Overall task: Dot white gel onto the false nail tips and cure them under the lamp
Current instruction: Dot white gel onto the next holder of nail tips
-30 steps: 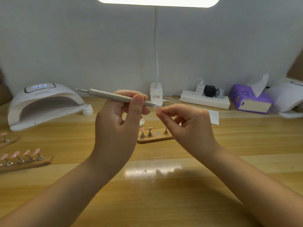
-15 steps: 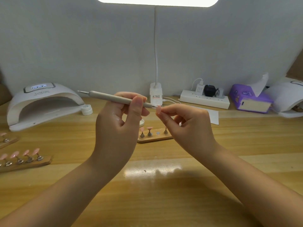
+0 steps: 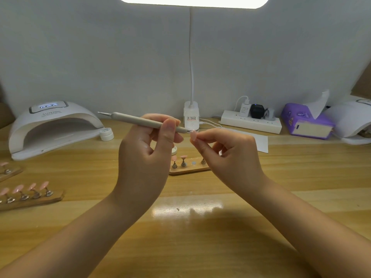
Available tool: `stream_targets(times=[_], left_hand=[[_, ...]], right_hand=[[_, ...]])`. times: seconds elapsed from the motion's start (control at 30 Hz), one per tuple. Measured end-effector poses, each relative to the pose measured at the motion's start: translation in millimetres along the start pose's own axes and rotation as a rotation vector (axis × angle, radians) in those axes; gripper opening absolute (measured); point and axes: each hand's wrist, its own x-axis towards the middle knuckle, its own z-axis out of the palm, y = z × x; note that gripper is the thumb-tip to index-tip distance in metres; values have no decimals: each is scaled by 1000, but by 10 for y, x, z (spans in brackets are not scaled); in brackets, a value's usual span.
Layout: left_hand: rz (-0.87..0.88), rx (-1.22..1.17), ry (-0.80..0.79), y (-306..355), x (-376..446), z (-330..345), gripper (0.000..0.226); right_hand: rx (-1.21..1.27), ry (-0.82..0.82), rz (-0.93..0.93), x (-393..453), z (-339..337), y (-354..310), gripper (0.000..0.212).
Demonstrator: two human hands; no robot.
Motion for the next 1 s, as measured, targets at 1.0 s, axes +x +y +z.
stream_targets(times=[1.0], left_hand=[[2, -21, 3, -15, -31, 5, 14]], right_hand=[[-2, -5, 6, -1, 6, -3, 18]])
